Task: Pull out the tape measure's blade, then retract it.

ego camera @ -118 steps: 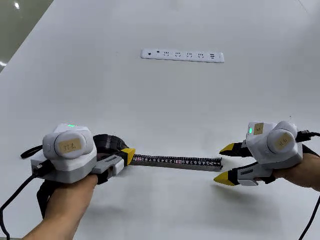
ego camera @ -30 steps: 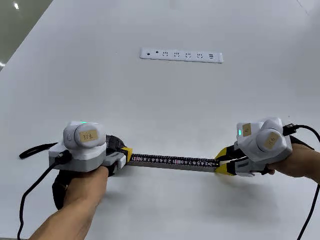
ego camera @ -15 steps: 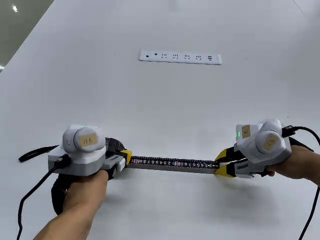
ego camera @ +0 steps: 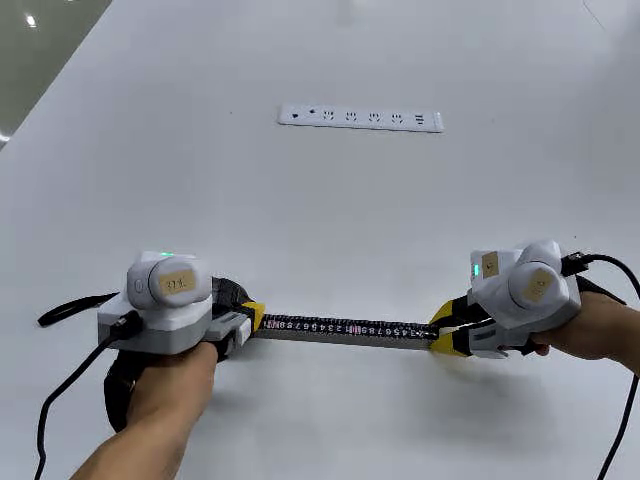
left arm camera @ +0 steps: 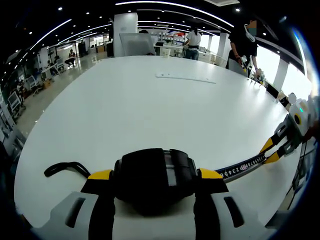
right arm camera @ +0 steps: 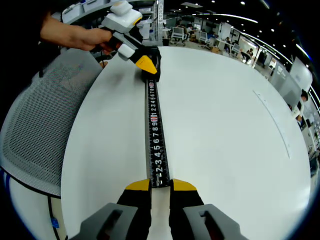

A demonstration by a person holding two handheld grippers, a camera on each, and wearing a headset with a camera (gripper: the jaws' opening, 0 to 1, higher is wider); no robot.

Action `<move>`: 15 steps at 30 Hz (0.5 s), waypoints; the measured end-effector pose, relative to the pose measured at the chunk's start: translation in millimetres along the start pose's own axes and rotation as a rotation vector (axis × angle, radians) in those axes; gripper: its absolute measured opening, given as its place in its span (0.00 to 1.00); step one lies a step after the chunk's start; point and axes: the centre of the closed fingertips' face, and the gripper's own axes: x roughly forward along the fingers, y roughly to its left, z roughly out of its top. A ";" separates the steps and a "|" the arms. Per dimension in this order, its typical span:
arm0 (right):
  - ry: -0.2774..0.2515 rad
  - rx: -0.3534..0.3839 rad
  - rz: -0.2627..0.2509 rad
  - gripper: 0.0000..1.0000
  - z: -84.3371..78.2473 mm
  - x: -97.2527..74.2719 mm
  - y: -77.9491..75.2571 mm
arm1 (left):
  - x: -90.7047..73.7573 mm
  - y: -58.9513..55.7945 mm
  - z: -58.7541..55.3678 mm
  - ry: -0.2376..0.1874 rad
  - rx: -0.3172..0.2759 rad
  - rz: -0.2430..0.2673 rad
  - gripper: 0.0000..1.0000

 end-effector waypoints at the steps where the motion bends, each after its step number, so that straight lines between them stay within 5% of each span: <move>1: 0.001 0.000 0.000 0.09 -0.3 0.2 0.0 | -0.2 0.0 0.0 -0.001 0.000 -0.001 0.59; 15: 0.017 -0.003 0.004 0.09 0.0 -0.1 0.9 | -0.8 0.1 -0.2 -0.008 -0.006 -0.008 0.59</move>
